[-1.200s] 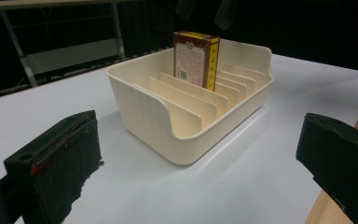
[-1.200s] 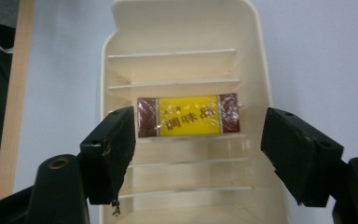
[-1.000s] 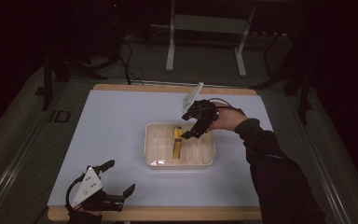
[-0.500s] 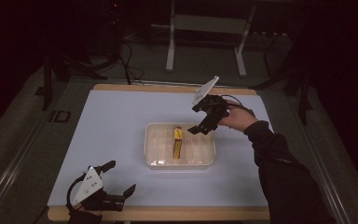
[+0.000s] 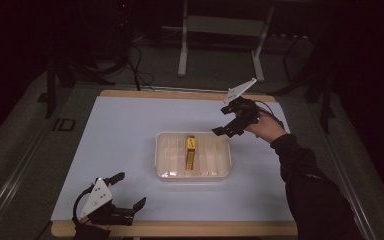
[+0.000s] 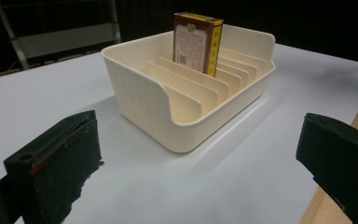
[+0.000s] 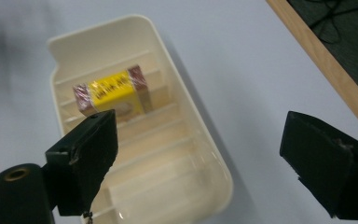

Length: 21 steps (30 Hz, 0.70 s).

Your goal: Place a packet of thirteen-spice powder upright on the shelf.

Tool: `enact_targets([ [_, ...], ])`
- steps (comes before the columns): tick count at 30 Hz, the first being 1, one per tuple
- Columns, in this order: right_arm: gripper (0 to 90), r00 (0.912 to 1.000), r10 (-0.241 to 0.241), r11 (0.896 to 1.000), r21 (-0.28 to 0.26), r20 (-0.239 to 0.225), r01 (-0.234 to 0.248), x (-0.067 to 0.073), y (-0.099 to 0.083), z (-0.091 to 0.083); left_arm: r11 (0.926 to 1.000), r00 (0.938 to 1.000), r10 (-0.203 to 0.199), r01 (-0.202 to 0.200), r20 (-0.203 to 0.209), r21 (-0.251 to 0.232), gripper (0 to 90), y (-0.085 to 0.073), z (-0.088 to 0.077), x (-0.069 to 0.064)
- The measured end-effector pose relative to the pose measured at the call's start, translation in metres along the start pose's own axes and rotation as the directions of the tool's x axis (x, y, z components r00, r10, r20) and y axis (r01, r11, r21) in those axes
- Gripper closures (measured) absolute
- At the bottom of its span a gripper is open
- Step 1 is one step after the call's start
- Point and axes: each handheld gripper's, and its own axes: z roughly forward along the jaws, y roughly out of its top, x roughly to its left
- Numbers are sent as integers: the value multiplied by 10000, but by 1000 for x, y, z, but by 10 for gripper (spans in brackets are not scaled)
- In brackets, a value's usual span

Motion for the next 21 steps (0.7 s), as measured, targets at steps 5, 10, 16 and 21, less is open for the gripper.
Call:
enact_targets([
  [5, 110, 9982, 224, 9997, -87, 555, -220, 1, -13, -7, 10000, 10000, -84, 84, 7, 29, 0, 0, 0, 1],
  [10, 111, 9862, 1091, 9933, -524, 1247, -1032, 3, -23, -11, 10000, 10000, -94, 94, 13, 29, 0, 0, 0, 0],
  [16, 111, 9567, 2253, 9709, -1245, 1843, -2047, 5, -45, -18, 9999, 10000, -79, 79, 39, 91, 0, -1, 1, 0],
  [21, 111, 9298, 2923, 9492, -1867, 2239, -2534, 7, -65, -22, 9999, 9999, -118, 117, 29, 93, 0, -1, 1, 0],
])
